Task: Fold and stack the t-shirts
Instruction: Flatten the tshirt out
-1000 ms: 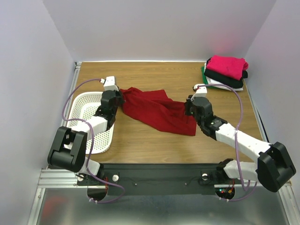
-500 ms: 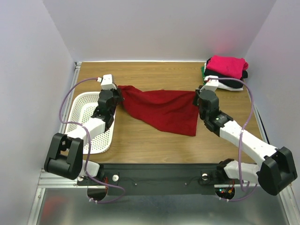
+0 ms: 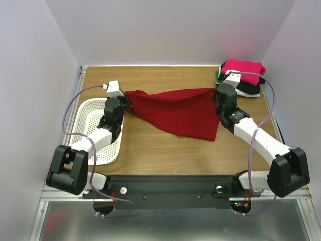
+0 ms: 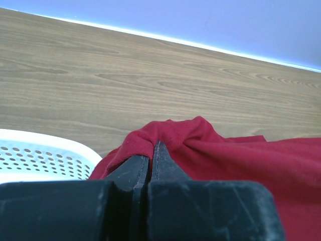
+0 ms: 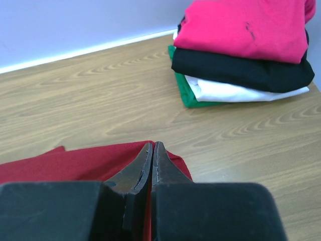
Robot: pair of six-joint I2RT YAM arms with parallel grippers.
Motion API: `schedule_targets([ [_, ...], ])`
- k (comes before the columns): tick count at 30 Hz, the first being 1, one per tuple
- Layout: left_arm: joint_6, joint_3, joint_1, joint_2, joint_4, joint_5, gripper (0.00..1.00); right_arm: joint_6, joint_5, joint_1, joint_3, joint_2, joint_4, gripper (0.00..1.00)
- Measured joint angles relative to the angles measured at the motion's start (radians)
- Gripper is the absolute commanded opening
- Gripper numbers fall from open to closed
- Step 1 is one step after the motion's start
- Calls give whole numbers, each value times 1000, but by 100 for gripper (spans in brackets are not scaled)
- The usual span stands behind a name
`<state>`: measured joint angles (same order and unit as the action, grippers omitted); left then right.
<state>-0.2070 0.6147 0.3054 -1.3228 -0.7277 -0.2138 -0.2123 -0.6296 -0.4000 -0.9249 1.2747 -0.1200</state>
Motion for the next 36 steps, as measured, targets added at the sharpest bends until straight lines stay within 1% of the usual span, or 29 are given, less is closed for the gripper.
schedule_targets([
  [6,17,16,0,0,-8,-5,0,15,0,27,-17,31,0,0],
  [11,42,81,0,18,-3,-13,0,47,1,27,-106,35,-8,0],
  [20,117,211,0,184,16,-32,0,126,1,27,-260,22,-23,0],
  [25,142,243,0,240,38,-34,0,161,1,27,-272,-38,-22,1],
  [31,156,266,0,283,91,-19,0,192,6,27,-272,-162,-23,0],
  [36,158,268,0,352,143,45,0,209,13,27,-271,-266,-23,0],
])
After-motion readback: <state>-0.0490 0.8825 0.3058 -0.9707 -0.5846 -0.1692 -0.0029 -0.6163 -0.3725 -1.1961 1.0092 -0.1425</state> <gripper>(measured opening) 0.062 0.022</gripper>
